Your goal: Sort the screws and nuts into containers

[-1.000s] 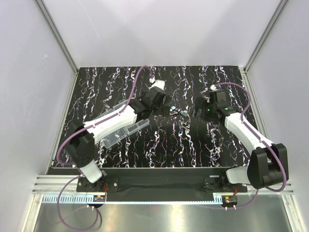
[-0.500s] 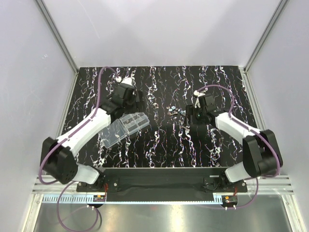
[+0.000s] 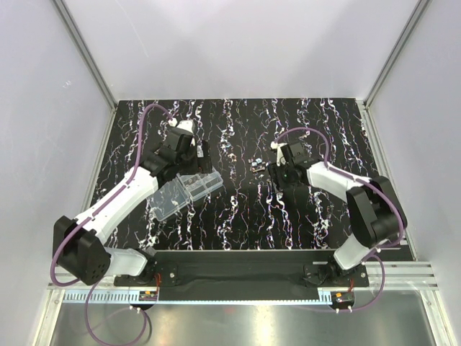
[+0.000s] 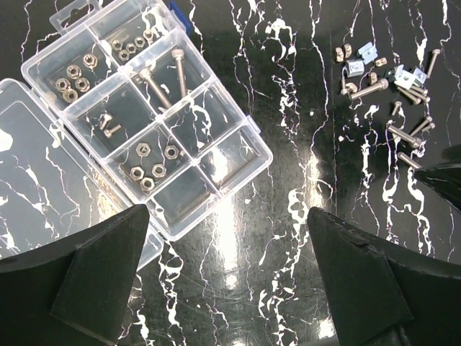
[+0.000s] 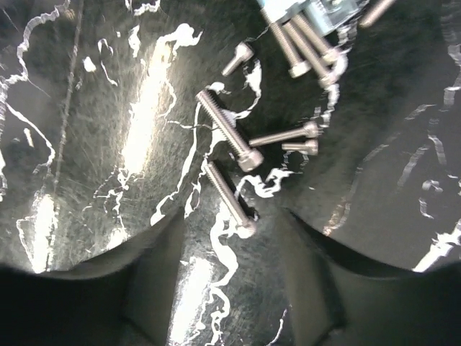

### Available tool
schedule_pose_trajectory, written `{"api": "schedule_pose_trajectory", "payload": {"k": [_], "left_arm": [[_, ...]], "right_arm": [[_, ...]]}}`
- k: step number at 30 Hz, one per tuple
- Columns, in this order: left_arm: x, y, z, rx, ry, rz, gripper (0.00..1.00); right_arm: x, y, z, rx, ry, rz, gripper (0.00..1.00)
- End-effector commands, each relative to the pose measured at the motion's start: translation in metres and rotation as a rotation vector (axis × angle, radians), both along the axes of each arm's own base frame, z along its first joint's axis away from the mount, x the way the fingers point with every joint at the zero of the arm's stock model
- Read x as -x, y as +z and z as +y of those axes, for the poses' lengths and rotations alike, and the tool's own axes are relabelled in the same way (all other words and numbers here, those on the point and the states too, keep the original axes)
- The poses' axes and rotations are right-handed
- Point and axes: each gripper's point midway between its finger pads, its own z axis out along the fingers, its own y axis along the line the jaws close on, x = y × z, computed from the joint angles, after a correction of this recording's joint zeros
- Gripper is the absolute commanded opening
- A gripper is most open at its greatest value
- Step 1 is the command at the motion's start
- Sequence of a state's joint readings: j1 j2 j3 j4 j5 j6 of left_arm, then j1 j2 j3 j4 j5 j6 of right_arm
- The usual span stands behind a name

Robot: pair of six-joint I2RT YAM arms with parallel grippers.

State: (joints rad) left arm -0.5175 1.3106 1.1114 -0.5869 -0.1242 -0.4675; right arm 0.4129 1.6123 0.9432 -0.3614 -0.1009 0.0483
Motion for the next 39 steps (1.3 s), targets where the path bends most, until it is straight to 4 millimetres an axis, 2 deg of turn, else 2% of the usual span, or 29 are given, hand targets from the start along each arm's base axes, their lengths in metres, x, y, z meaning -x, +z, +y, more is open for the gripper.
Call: {"api": "schedule_pose_trajectory", "payload": {"k": [1, 6, 11, 14, 18, 20, 23, 24, 27, 30, 31, 32, 33, 34, 35, 36, 37, 38, 39], "left_arm": [[-0.002, 0.007, -0.004, 0.025, -0.025, -0.020, 0.99], [-0.004, 0.004, 0.000, 0.015, -0.009, -0.017, 0.99], [-0.005, 0.002, 0.000, 0.015, -0.007, -0.012, 0.99], [-0.005, 0.001, 0.001, 0.015, -0.005, -0.009, 0.99], [-0.005, -0.002, 0.002, 0.011, 0.003, -0.002, 0.99], [-0.005, -0.001, 0.003, 0.013, 0.007, -0.005, 0.99], [-0.005, 0.001, 0.006, 0.011, 0.022, -0.011, 0.99], [-0.006, -0.001, 0.008, 0.006, 0.034, -0.009, 0.99], [-0.007, -0.003, 0.026, -0.006, 0.135, -0.010, 0.99], [-0.008, -0.009, 0.040, 0.033, 0.221, -0.001, 0.99], [-0.009, -0.008, 0.041, 0.053, 0.230, -0.006, 0.99], [-0.009, -0.009, 0.043, 0.065, 0.250, -0.007, 0.99], [-0.009, -0.009, 0.048, 0.069, 0.267, -0.010, 0.99], [-0.009, -0.009, 0.050, 0.079, 0.289, -0.011, 0.99], [-0.011, -0.008, 0.056, 0.087, 0.313, -0.016, 0.99], [-0.010, -0.008, 0.059, 0.097, 0.330, -0.019, 0.99], [-0.009, -0.008, 0.063, 0.109, 0.356, -0.012, 0.99], [-0.011, -0.009, 0.071, 0.115, 0.385, -0.012, 0.99], [-0.009, -0.008, 0.075, 0.120, 0.399, -0.013, 0.99]], "right_arm": [[-0.008, -0.005, 0.002, 0.072, 0.037, -0.009, 0.58], [-0.010, -0.013, -0.002, 0.112, 0.058, 0.005, 0.54], [-0.008, -0.019, 0.000, 0.113, 0.062, 0.024, 0.45], [-0.006, -0.021, 0.003, 0.126, 0.076, 0.029, 0.36], [-0.004, -0.026, 0.008, 0.147, 0.099, 0.043, 0.16], [-0.001, -0.026, 0.011, 0.156, 0.112, 0.056, 0.01], [0.002, -0.013, 0.018, 0.122, 0.116, 0.048, 0.00], [0.006, -0.007, 0.027, 0.078, 0.129, 0.056, 0.00], [0.015, 0.028, 0.055, -0.069, 0.124, 0.022, 0.00], [0.015, 0.073, 0.092, -0.204, 0.145, -0.071, 0.00], [0.012, 0.084, 0.100, -0.230, 0.144, -0.098, 0.00], [-0.001, 0.104, 0.111, -0.268, 0.102, -0.147, 0.00], [-0.007, 0.115, 0.119, -0.291, 0.088, -0.168, 0.00], [-0.011, 0.116, 0.130, -0.302, 0.085, -0.165, 0.00], [-0.021, 0.137, 0.145, -0.349, 0.084, -0.206, 0.00], [-0.028, 0.142, 0.154, -0.357, 0.081, -0.226, 0.00], [-0.030, 0.131, 0.169, -0.348, 0.089, -0.215, 0.00], [-0.044, 0.146, 0.182, -0.368, 0.079, -0.256, 0.00], [-0.052, 0.125, 0.192, -0.337, 0.069, -0.227, 0.00]]}}
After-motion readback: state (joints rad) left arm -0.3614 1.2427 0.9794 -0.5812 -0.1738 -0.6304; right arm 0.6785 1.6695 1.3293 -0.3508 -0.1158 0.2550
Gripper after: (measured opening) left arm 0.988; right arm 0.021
